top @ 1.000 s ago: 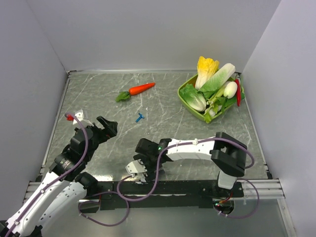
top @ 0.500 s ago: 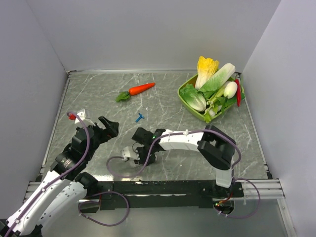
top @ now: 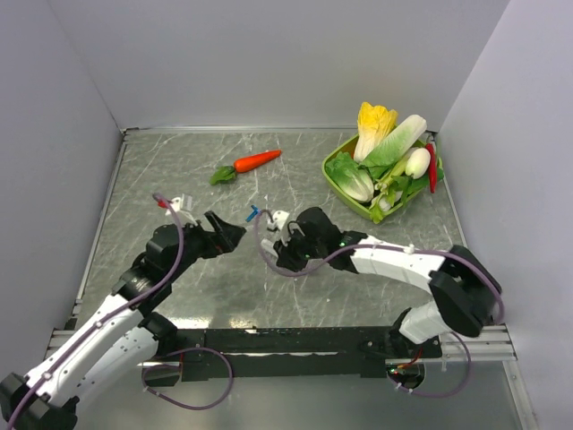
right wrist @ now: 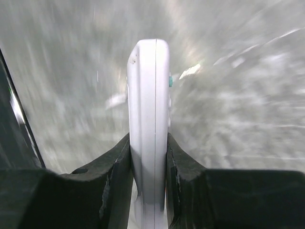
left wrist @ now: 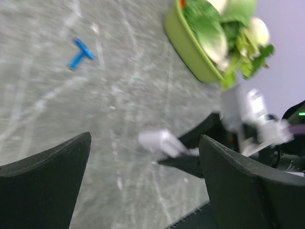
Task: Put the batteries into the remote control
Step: Pick up the remote control from the center of the board.
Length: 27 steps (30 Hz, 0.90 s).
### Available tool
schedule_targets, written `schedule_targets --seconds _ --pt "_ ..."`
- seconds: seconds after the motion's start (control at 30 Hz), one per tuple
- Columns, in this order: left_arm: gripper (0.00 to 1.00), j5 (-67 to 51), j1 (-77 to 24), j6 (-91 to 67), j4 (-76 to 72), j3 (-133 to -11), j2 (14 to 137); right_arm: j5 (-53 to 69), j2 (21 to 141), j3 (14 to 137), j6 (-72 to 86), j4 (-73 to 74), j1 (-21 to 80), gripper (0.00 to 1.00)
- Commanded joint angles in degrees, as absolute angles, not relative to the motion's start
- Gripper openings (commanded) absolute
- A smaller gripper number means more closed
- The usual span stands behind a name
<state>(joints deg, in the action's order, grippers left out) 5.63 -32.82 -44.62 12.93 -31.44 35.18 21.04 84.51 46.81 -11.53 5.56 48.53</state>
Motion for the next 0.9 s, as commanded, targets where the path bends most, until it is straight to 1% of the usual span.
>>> schedule_targets --seconds 0.0,0.1,0.27,0.43,0.63,0.73,0.77,0.83,0.87 --pt "0.99 -7.2 -32.8 -50.7 -1.6 -29.8 40.1 11.9 76.9 42.5 7.7 -15.1 49.0 0.0" --pt "0.99 -10.6 -33.1 -53.1 -5.1 -30.3 44.4 8.8 74.7 39.2 12.7 -21.1 49.0 0.0" --pt "1.0 -11.0 -34.8 -53.5 -9.0 -32.0 48.4 5.9 74.9 40.3 12.5 -20.0 50.4 0.0" --pt "0.99 -8.6 -36.5 -53.5 -9.7 -33.8 51.4 5.3 74.4 39.6 13.1 -22.3 51.3 0.0" --pt "0.99 -2.4 -37.4 -53.9 -10.6 -34.7 54.1 6.1 74.9 39.8 12.9 -23.7 52.4 0.0" --pt "0.93 -1.3 -37.5 -53.4 -9.9 -35.9 55.5 6.2 75.2 40.0 12.8 -24.3 52.9 0.0" --pt "0.88 -1.4 -37.5 -53.4 -10.2 -36.5 56.2 6.3 75.3 39.9 12.7 -24.3 53.0 0.0" --pt "0.82 -1.4 -38.1 -53.3 -10.4 -37.1 56.9 6.5 75.4 39.9 12.7 -24.7 53.3 0.0" --pt "0.76 -1.1 -38.4 -53.1 -10.4 -37.6 57.2 6.6 75.5 39.9 12.7 -24.7 53.2 0.0"
